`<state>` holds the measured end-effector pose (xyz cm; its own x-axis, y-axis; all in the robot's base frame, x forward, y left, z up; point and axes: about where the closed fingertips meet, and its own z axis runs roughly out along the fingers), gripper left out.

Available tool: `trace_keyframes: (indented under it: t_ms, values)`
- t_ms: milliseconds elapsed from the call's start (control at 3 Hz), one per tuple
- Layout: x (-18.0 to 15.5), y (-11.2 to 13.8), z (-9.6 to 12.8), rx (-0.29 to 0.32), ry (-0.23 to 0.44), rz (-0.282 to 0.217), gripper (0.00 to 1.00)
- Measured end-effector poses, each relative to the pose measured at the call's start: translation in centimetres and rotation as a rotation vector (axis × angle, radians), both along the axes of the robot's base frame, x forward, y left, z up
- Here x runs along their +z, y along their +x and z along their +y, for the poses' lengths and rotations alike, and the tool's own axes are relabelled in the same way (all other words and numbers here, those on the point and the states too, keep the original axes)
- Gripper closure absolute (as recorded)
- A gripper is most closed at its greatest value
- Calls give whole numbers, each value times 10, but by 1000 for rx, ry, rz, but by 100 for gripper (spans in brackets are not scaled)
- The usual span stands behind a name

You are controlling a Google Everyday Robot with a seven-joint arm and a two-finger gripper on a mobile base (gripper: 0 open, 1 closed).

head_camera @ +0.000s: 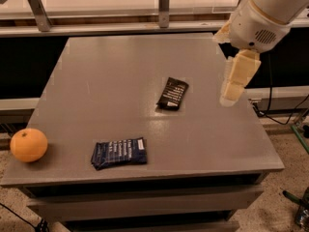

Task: Move rxbar chocolate near orange

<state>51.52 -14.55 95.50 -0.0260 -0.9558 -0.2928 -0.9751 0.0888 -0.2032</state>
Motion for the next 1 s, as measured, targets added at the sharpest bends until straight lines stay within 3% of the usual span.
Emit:
trace_keyframes:
  t_ms: [333, 667, 1000]
  values:
    - [-12, 24, 30, 62, 37, 19, 0]
    - [-31, 40, 53, 59, 110, 60, 0]
    - [-52, 52, 67, 8, 189, 102, 0]
